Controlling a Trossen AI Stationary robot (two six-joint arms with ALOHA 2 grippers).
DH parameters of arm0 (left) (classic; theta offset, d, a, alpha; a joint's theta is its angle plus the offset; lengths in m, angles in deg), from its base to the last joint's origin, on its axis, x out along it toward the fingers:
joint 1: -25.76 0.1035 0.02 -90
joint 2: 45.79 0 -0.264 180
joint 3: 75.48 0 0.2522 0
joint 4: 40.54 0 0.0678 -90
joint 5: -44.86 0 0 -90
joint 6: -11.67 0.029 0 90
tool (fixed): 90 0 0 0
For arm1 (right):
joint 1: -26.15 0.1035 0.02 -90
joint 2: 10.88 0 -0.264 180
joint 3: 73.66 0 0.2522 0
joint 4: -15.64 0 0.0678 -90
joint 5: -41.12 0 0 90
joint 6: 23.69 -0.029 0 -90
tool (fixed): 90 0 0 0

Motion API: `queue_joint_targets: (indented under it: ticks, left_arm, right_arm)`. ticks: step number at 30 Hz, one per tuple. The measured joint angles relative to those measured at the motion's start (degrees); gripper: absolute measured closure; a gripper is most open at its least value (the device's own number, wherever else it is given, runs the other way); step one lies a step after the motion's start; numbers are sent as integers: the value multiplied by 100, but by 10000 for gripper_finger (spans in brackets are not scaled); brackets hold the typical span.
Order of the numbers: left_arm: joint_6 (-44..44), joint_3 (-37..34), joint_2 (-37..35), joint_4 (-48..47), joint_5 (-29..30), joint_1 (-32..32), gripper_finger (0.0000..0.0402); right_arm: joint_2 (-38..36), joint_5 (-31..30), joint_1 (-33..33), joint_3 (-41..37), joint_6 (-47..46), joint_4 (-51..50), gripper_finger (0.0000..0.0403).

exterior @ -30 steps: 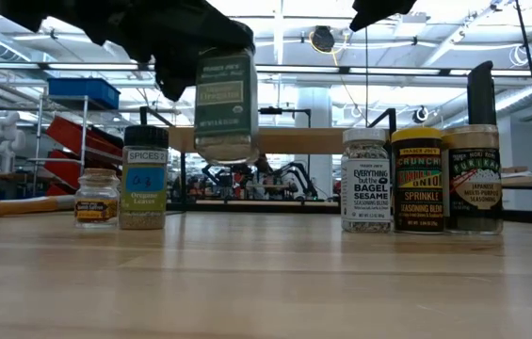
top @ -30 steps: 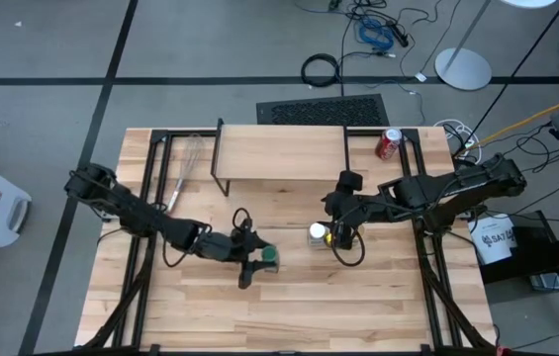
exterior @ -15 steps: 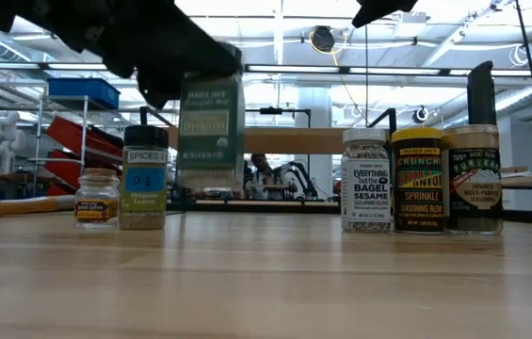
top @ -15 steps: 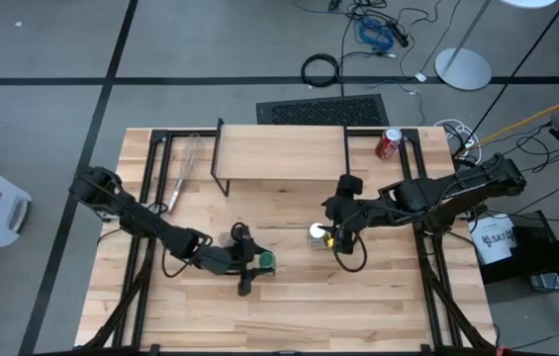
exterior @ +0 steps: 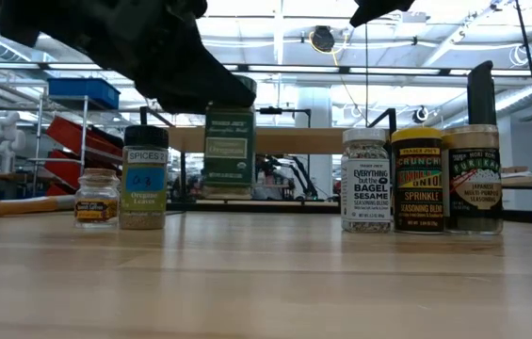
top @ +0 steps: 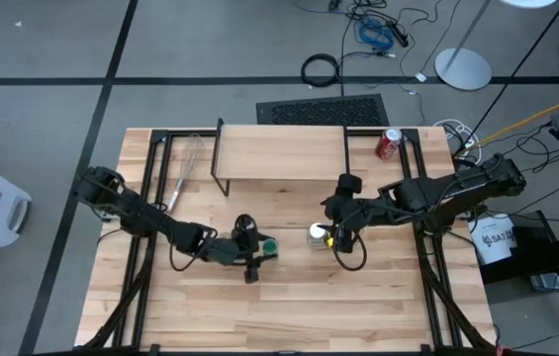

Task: Shelf spices
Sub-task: Remove the green seasoning bottle from the shelf

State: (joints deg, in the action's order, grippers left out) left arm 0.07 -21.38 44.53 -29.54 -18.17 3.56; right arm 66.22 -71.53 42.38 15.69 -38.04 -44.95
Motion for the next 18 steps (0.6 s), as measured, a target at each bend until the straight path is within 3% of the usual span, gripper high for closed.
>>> queue_joint_targets:
  ticks: [7,18]
  left_arm:
    - [-27,2,-19,-340,-428,401,191]
    - [-23,2,-21,-654,-464,533,191]
  right_arm:
    - [0,0,0,-2,2,0,140]
    - [-2,0,0,0,-24,-2,140]
